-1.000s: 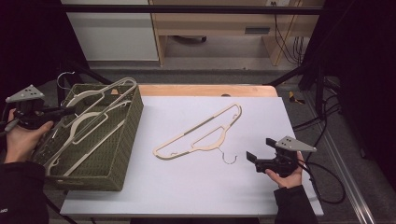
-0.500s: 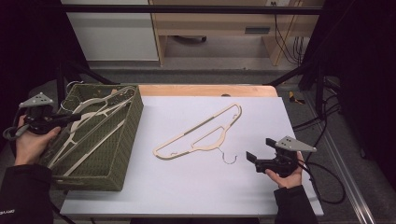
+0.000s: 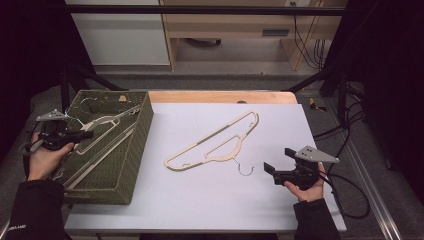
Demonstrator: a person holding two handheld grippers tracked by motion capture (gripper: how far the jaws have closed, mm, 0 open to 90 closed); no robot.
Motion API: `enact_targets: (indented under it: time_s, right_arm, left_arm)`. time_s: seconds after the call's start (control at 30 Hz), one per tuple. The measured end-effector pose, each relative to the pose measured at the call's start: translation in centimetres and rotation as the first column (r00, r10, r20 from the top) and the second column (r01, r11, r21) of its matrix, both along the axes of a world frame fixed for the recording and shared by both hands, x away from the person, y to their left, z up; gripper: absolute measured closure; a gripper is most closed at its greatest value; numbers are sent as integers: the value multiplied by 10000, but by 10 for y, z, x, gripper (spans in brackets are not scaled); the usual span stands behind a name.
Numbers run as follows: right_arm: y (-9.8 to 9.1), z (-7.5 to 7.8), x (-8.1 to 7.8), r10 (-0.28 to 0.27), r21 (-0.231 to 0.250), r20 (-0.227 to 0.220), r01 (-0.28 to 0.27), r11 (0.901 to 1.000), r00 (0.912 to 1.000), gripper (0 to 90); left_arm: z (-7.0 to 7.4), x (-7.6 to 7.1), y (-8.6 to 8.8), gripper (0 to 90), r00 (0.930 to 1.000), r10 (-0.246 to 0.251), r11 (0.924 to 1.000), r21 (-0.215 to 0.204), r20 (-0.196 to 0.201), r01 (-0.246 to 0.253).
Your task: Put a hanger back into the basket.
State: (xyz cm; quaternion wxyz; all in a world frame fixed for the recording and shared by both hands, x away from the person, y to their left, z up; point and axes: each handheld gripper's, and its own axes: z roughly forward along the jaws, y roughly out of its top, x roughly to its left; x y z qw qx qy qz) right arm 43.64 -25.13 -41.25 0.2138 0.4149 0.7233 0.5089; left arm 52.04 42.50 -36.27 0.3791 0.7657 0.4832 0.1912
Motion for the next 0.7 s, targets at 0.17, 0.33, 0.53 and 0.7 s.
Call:
enact_targets:
  time_s: [0.17,0.33,0.53,0.7]
  right_arm:
    - [0,0,0,-39,13,10,39,10000,10000,41]
    - [0,0,0,-4,-24,16,4,10000,10000,40]
    - [1,-1,1,-24,-29,-29,24,10000,10000,41]
    - [1,-1,1,-34,-68,-28,33,10000,10000,41]
  left_arm:
    - [-3,3,0,823,9970,762,9961,451,-106,-757]
    - [-5,6,3,806,9880,1543,9845,851,-77,-1531]
    - [-14,9,8,781,9752,2116,9643,1766,-653,-1974]
    - [-22,11,14,781,9595,2628,9522,1874,-1010,-2411]
